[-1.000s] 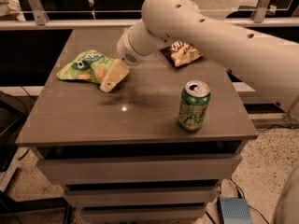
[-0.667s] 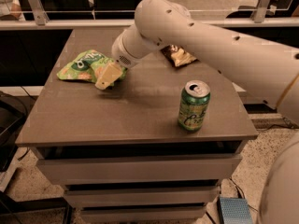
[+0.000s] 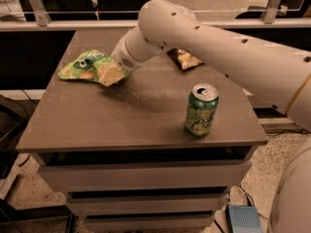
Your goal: Pick green rice chip bag
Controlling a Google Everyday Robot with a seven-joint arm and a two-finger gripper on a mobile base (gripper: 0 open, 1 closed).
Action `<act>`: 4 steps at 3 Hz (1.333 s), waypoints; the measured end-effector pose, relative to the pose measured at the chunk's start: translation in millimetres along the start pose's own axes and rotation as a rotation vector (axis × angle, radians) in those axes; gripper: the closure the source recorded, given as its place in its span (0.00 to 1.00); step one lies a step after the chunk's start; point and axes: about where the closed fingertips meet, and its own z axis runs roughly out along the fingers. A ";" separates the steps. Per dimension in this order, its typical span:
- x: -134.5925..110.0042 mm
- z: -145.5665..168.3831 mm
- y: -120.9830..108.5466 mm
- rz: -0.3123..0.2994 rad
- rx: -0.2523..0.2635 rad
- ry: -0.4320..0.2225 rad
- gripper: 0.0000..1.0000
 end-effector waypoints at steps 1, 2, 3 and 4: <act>-2.4 -7.3 -1.5 -0.004 0.011 -0.006 0.87; -15.8 -19.0 -6.3 -0.019 0.031 -0.043 1.00; -28.1 -30.2 -11.5 -0.036 0.050 -0.074 1.00; -46.5 -57.4 -24.2 -0.055 0.077 -0.145 1.00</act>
Offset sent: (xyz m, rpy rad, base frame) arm 0.0008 -0.0055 0.0520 0.0719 -0.0927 0.0034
